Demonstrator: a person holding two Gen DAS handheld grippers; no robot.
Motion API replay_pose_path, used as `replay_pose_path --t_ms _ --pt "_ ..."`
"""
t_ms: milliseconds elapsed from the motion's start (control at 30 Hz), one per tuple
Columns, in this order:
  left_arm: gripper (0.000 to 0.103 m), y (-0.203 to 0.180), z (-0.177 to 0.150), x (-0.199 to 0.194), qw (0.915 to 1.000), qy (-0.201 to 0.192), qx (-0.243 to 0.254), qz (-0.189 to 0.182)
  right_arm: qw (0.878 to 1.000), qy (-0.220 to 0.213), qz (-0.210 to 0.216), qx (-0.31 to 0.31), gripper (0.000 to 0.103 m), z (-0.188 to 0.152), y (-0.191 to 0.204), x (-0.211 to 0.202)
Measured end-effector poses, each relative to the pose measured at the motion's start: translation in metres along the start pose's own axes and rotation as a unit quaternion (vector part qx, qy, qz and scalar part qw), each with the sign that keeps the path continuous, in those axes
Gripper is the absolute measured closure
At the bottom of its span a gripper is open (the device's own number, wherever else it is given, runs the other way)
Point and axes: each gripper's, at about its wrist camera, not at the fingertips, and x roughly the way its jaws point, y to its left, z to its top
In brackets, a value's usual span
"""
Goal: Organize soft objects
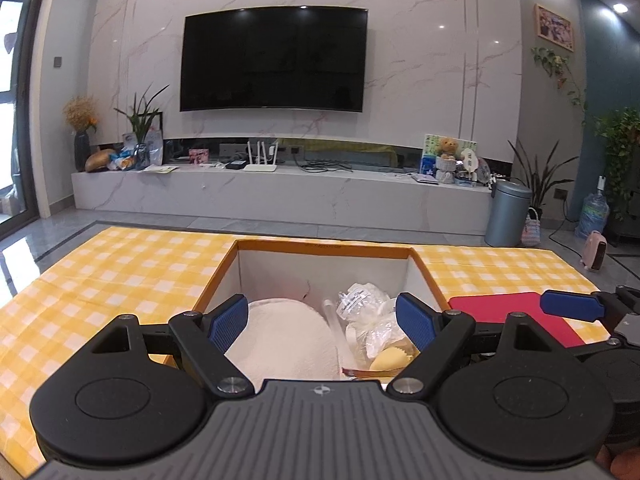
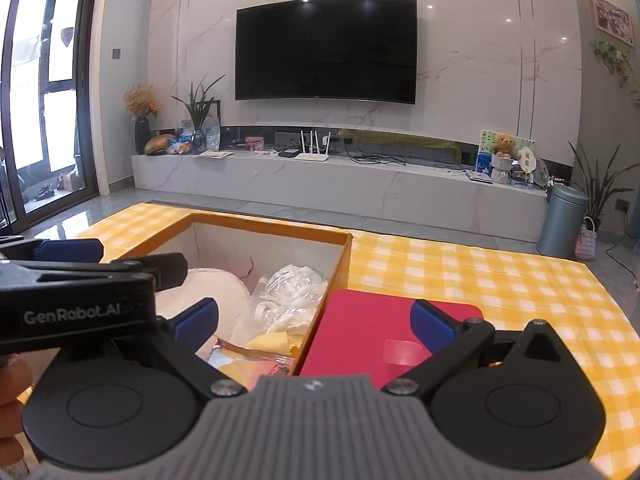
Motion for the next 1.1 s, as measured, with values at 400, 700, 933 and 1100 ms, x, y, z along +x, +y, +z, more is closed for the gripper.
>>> replay_pose_path --t_ms 400,700,933,1100 --pt "0.005 -0.0009 0.002 -0.0019 0.9999 -0.002 0.001 0.016 1.0 -0.002 0.007 -0.002 0.003 -0.0012 -0.0012 0.0009" --pt "0.005 -0.0019 0.0012 -0.0027 0.9998 -0.006 0.006 0.021 1.0 -0.006 0.011 -0.003 0.004 -0.0018 -0.0003 0.0028" --pt "0.005 0.0016 0.0009 -0.002 0.9999 -0.006 0.001 0.016 1.0 -0.009 0.016 0.001 0.004 -0.003 -0.0005 0.003" --pt "0.005 0.0014 0.0005 -0.0006 0.9998 -0.003 0.001 0.017 1.0 -0.006 0.015 -0.001 0.004 -0.0037 0.0 0.0044"
